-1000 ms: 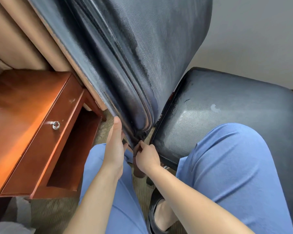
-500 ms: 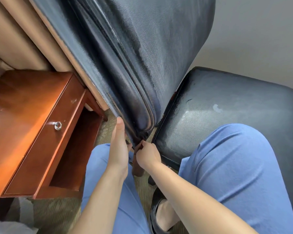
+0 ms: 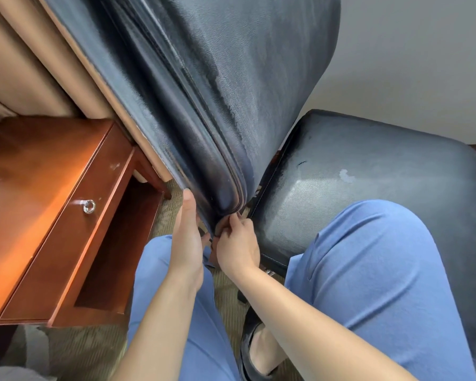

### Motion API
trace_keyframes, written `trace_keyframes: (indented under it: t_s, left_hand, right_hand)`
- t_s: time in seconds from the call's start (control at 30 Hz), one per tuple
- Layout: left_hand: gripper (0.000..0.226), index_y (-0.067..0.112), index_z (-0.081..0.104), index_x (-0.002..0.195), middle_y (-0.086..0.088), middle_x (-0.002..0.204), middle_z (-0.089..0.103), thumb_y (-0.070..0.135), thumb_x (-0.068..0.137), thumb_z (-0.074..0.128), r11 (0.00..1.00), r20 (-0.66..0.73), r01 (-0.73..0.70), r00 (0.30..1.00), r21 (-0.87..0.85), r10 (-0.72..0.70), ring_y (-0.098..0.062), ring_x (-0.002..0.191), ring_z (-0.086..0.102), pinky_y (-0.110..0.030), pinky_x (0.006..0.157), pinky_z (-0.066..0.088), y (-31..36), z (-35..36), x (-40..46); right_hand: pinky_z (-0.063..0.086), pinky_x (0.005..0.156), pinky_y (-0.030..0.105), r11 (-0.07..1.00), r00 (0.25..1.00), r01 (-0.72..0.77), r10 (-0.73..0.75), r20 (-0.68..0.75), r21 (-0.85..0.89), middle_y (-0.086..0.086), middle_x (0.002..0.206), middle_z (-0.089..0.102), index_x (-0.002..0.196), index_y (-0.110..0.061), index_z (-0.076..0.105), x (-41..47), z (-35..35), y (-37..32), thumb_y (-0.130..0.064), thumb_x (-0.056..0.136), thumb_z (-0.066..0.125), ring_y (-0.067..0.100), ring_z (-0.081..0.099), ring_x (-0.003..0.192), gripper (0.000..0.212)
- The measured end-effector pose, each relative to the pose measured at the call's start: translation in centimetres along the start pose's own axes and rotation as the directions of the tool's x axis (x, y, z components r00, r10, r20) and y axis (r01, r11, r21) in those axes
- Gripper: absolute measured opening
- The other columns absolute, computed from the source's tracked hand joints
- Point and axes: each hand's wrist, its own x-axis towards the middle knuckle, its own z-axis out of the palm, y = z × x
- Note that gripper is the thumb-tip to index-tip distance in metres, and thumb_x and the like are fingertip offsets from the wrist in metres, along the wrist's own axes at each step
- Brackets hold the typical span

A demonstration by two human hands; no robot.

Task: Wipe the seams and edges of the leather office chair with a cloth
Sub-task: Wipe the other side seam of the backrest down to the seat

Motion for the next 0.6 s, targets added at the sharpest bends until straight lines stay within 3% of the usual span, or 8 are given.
trace_keyframes:
  t_s: [0.07,0.17,0.23,0.37,0.5,0.6]
  left_hand:
    - [0.054,0.031,0.051,0.135,0.013,0.125,0.061,0.059,0.095,0.029,1.000,0.010,0.008,1.000,0.001,-0.008,0.007,0.105,0.056,-0.020,0.077,0.043,0.0,-0.1,-0.1]
    - [0.062,0.032,0.048,0.137,0.012,0.130,0.059,0.065,0.086,0.033,1.000,0.012,0.005,1.000,0.001,-0.005,0.002,0.116,0.052,-0.028,0.091,0.044,-0.1,-0.3,0.0]
    - [0.067,0.033,0.047,0.138,0.011,0.133,0.057,0.067,0.082,0.035,1.000,0.001,0.003,1.000,-0.005,-0.003,0.001,0.120,0.050,-0.032,0.099,0.042,-0.2,-0.3,0.1]
    - [0.067,0.032,0.048,0.137,0.012,0.133,0.058,0.066,0.080,0.035,1.000,-0.006,-0.007,1.000,0.001,0.007,0.000,0.123,0.049,-0.037,0.106,0.039,-0.2,-0.4,0.3]
    - [0.070,0.031,0.049,0.138,0.010,0.133,0.058,0.066,0.078,0.037,1.000,-0.009,0.001,1.000,0.010,-0.001,-0.003,0.124,0.049,-0.040,0.109,0.038,-0.1,-0.4,0.2]
    - [0.064,0.030,0.050,0.137,0.009,0.132,0.059,0.063,0.085,0.036,1.000,-0.015,0.003,1.000,0.006,-0.003,-0.002,0.122,0.051,-0.035,0.103,0.041,0.0,-0.5,0.3]
  right_hand:
    - [0.043,0.073,0.034,0.998,0.997,-0.069,0.069,0.028,-0.001,0.002,0.105,0.043,0.103,-0.017,0.050,0.6,0.6,-0.2,-0.014,0.092,0.037,0.026,0.052,0.090,0.018]
    - [0.046,0.086,0.036,0.983,0.979,-0.181,0.182,0.093,-0.017,0.011,0.117,0.046,0.117,-0.014,0.051,1.8,1.2,0.4,-0.014,0.094,0.038,0.032,0.053,0.104,0.027]
    - [0.042,0.085,0.031,0.970,0.961,-0.235,0.241,0.138,-0.055,0.014,0.122,0.047,0.125,-0.014,0.050,2.7,1.6,1.0,-0.014,0.094,0.037,0.032,0.052,0.109,0.033]
    - [0.042,0.086,0.030,0.954,0.937,-0.289,0.300,0.181,-0.084,0.015,0.122,0.053,0.120,-0.006,0.056,3.8,2.5,1.7,-0.014,0.094,0.037,0.031,0.054,0.108,0.032]
    - [0.045,0.094,0.033,0.952,0.923,-0.306,0.303,0.235,-0.025,0.013,0.126,0.054,0.123,-0.009,0.054,3.5,2.8,1.8,-0.014,0.095,0.039,0.029,0.053,0.112,0.032]
    - [0.047,0.091,0.034,0.976,0.954,-0.217,0.207,0.218,0.021,0.012,0.122,0.053,0.122,-0.013,0.056,2.0,2.7,1.9,-0.012,0.093,0.035,0.029,0.056,0.106,0.035]
